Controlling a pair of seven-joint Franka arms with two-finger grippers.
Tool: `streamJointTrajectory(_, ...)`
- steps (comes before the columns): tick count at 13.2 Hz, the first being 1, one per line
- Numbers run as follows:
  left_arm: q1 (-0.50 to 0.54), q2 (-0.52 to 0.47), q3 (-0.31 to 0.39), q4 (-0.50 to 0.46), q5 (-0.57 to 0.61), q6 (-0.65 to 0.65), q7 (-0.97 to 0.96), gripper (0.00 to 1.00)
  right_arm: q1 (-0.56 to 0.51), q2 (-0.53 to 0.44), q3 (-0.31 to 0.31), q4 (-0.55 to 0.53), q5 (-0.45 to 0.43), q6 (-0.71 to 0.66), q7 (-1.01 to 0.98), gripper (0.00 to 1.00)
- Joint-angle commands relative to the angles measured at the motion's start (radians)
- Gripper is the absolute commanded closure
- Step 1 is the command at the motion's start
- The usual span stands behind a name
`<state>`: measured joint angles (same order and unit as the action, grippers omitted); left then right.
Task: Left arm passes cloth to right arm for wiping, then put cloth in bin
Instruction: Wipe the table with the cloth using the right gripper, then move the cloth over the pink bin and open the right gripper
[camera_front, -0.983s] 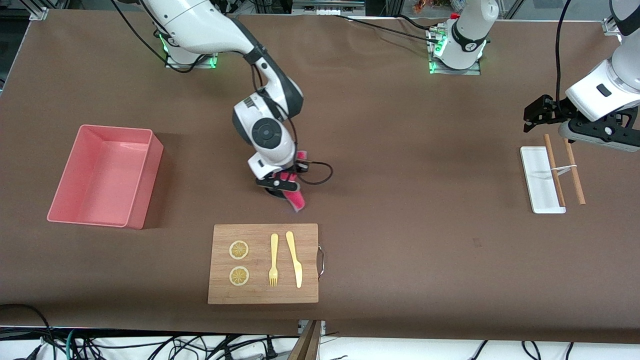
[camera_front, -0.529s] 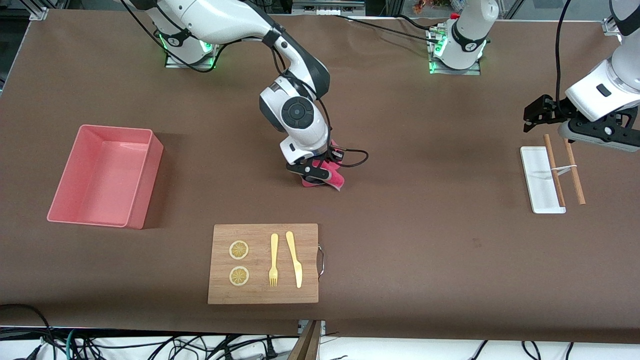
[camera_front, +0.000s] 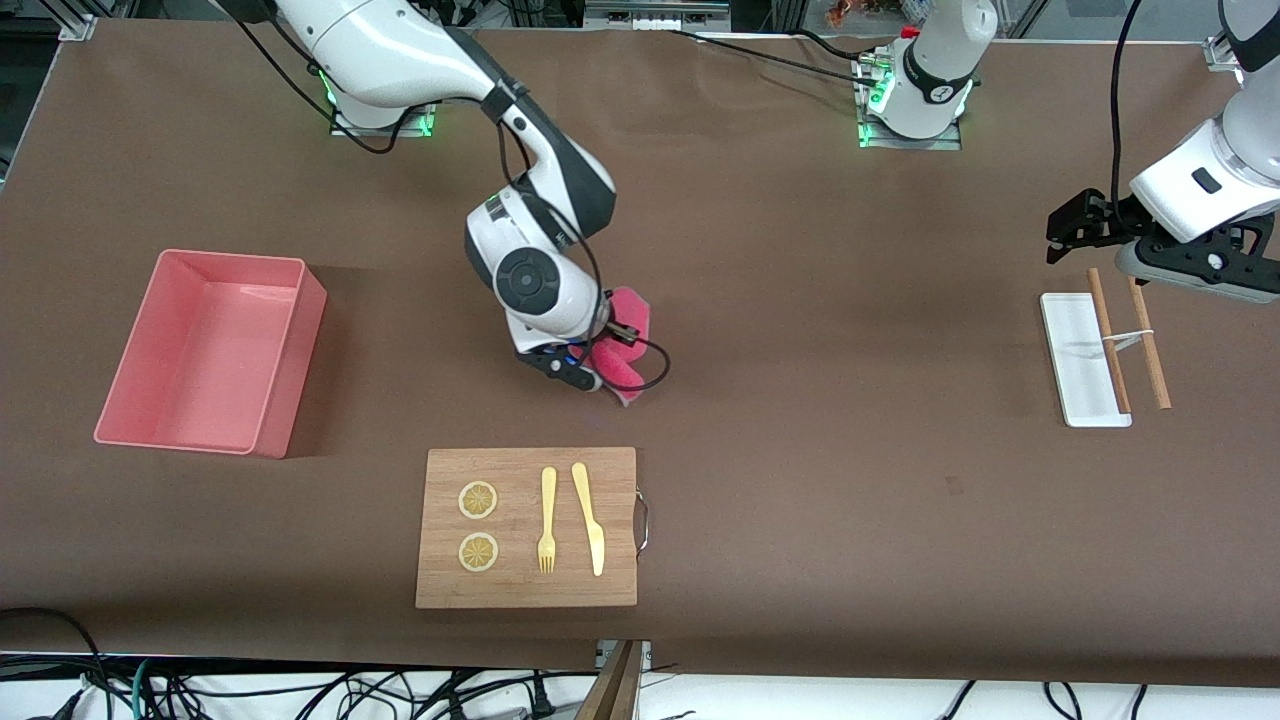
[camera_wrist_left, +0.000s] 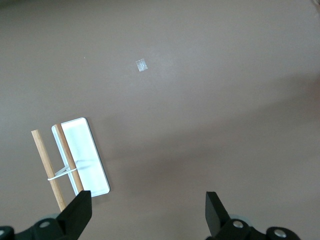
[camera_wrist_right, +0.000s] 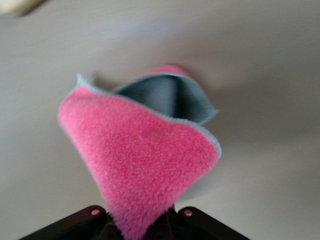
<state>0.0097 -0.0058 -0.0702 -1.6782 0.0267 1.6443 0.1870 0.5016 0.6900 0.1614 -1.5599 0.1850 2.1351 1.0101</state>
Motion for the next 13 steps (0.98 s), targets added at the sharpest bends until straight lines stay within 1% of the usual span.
streamJointTrajectory(1, -0.011, -0.013, 0.009, -0.003, -0.007, -0.012, 0.005, 0.0, -0.075, -0.073, 0.003, -0.165, 0.014, 0.02, -0.057, 1.0)
streamJointTrajectory(5, -0.011, -0.013, 0.009, -0.003, -0.007, -0.012, 0.005, 0.0, -0.17, -0.151, -0.043, -0.33, 0.014, 0.083, -0.322, 1.0)
streamJointTrajectory(8, -0.011, -0.013, 0.009, -0.003, -0.007, -0.012, 0.005, 0.0, -0.228, -0.191, -0.106, -0.42, 0.014, 0.121, -0.554, 1.0)
streamJointTrajectory(11, -0.011, -0.013, 0.009, -0.003, -0.008, -0.012, 0.005, 0.0, -0.256, -0.217, -0.196, -0.469, 0.014, 0.149, -0.801, 1.0)
streamJointTrajectory(13, -0.013, -0.013, 0.009, -0.003, -0.008, -0.012, 0.005, 0.0, -0.267, -0.233, -0.256, -0.482, 0.008, 0.166, -0.95, 1.0)
